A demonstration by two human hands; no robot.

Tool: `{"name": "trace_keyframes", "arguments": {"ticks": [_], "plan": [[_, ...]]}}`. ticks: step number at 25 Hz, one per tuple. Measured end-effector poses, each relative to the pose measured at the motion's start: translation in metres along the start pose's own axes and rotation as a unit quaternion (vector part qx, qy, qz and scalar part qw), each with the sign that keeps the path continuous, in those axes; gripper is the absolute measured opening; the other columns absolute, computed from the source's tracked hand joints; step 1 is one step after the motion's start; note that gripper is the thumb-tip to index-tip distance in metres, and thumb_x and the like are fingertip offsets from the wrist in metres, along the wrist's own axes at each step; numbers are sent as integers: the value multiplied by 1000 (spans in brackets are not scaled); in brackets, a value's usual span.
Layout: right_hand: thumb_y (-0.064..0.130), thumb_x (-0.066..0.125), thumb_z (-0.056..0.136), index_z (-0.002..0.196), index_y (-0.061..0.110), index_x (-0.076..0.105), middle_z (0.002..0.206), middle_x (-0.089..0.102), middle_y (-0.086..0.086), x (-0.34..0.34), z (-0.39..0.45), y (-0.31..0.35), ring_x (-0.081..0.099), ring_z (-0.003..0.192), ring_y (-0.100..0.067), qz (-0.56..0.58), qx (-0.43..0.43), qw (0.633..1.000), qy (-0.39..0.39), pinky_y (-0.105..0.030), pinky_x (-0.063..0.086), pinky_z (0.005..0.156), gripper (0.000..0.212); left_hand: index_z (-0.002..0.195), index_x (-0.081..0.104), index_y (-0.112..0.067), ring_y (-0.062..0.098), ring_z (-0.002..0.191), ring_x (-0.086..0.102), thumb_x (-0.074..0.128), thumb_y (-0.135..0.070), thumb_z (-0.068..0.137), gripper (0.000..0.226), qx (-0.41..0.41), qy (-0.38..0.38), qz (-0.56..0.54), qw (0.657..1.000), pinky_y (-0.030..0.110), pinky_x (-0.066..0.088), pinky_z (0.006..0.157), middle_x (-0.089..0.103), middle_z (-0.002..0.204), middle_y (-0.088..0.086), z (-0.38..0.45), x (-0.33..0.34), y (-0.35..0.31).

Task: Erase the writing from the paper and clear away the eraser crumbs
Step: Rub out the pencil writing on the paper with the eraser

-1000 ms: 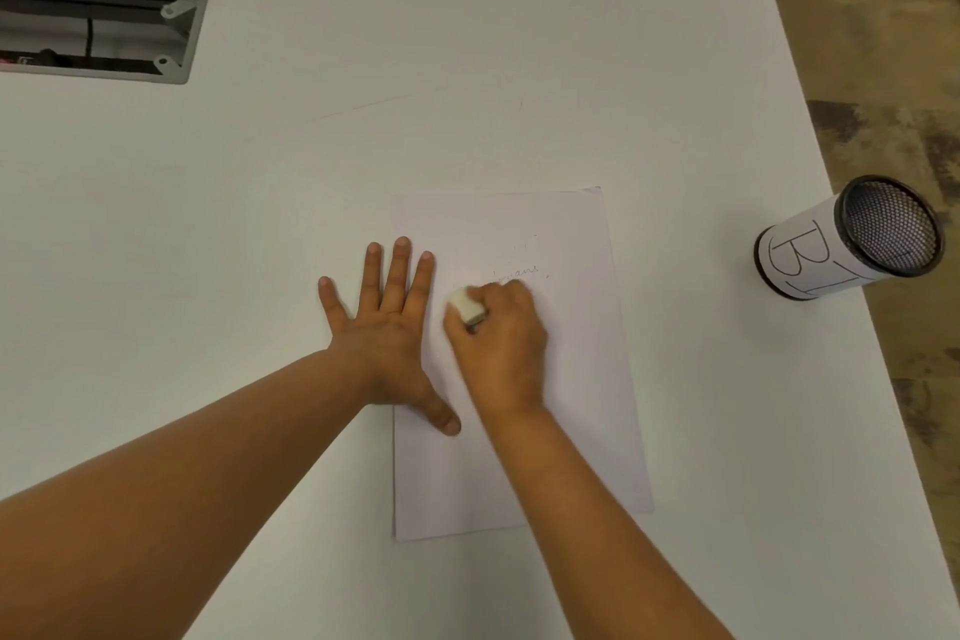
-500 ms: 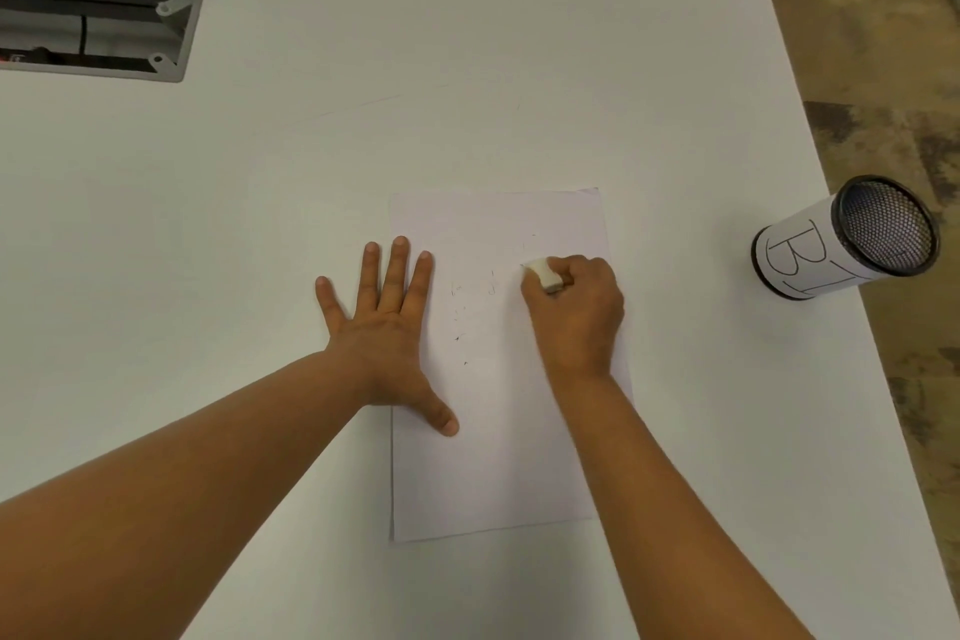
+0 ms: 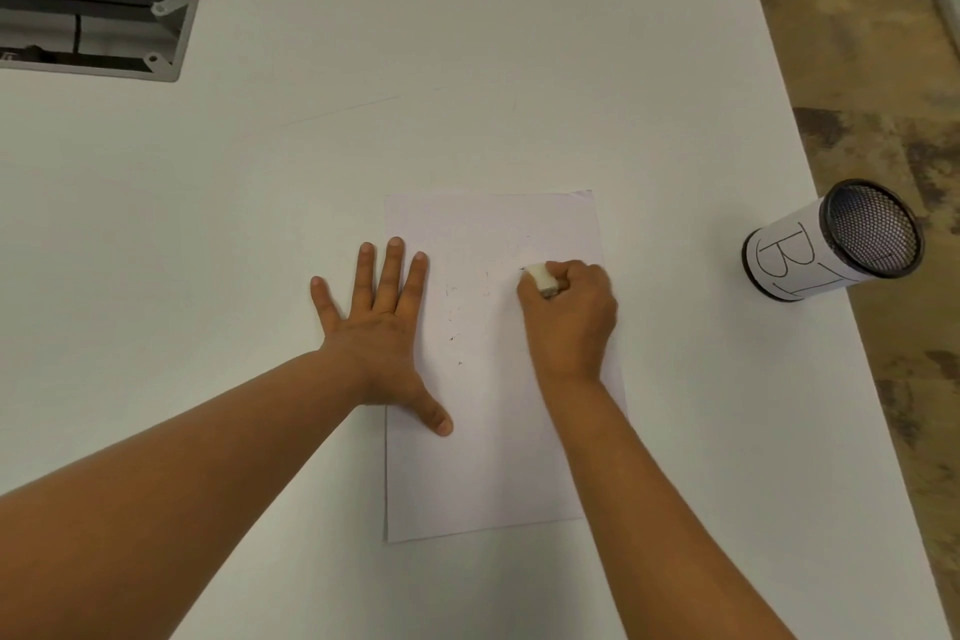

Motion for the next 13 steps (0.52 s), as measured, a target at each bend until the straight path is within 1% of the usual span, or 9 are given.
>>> {"name": "trace_keyframes", "arguments": {"ticks": [2, 3, 4, 7, 9, 10, 11, 13], "plan": [[18, 70, 75, 87, 6, 62, 89, 57, -9, 13, -22, 5, 51, 71, -15, -16, -58, 997, 51, -12, 33, 63, 18, 115, -54, -27, 24, 115, -54, 65, -84, 24, 160, -2, -1, 3, 1000, 65, -21, 96, -64, 117, -5, 0, 0, 0], [18, 70, 75, 87, 6, 62, 89, 57, -8, 15, -25, 5, 49, 70, -13, -19, -79, 995, 65, -11, 32, 63, 19, 115, -55, -27, 24, 114, -55, 65, -84, 24, 160, -3, -2, 2, 1000, 65, -21, 96, -64, 117, -5, 0, -1, 0], [19, 70, 75, 88, 6, 63, 89, 57, -9, 12, -19, 3, 49, 71, -13, -21, -81, 995, 62, -12, 33, 63, 19, 114, -55, -28, 24, 113, -56, 65, -84, 24, 160, -3, -1, 2, 1000, 65, -21, 96, -64, 116, -6, 0, -1, 1], [18, 70, 77, 88, 5, 63, 92, 59, -12, -2, 12, -2, 57, 76, -20, -10, -23, 1000, 16, -20, 40, 66, 19, 112, -56, -29, 23, 111, -57, 64, -84, 23, 160, 1, -3, -2, 1000, 65, -22, 95, -65, 116, -6, 0, 0, 1], [18, 69, 78, 90, 7, 62, 92, 59, -10, -7, 13, -2, 57, 76, -19, 3, -1, 1000, 6, -22, 44, 67, 17, 113, -55, -28, 23, 112, -56, 65, -84, 24, 160, 4, -4, -2, 1000, 65, -23, 94, -64, 117, -6, 0, 0, 1], [18, 69, 79, 91, 9, 62, 90, 59, -8, -7, 6, 0, 56, 73, -16, 15, -6, 1000, 7, -22, 46, 67, 17, 112, -56, -29, 24, 113, -56, 66, -84, 24, 160, 5, -5, -3, 1000, 65, -23, 94, -64, 117, -6, 0, 0, 1], [19, 70, 78, 92, 11, 62, 88, 58, -6, -5, -6, 4, 54, 69, -11, 30, -22, 999, 14, -20, 46, 66, 17, 112, -56, -29, 24, 114, -55, 66, -83, 24, 160, 7, -7, -4, 1000, 64, -24, 93, -64, 117, -6, 1, 0, 2], [22, 70, 78, 95, 15, 62, 85, 56, 1, 1, -37, 9, 51, 64, -3, 37, -74, 995, 53, -9, 42, 61, 20, 110, -57, -29, 25, 116, -54, 66, -83, 24, 160, 8, -9, -5, 1000, 64, -24, 94, -64, 117, -6, 1, 1, 2]]}}
Point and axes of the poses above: each hand's wrist, its own z-axis towards the middle knuckle, its own x-axis out of the palm, y = z × x, the point moved 1 cm from there along z, towards the middle knuckle
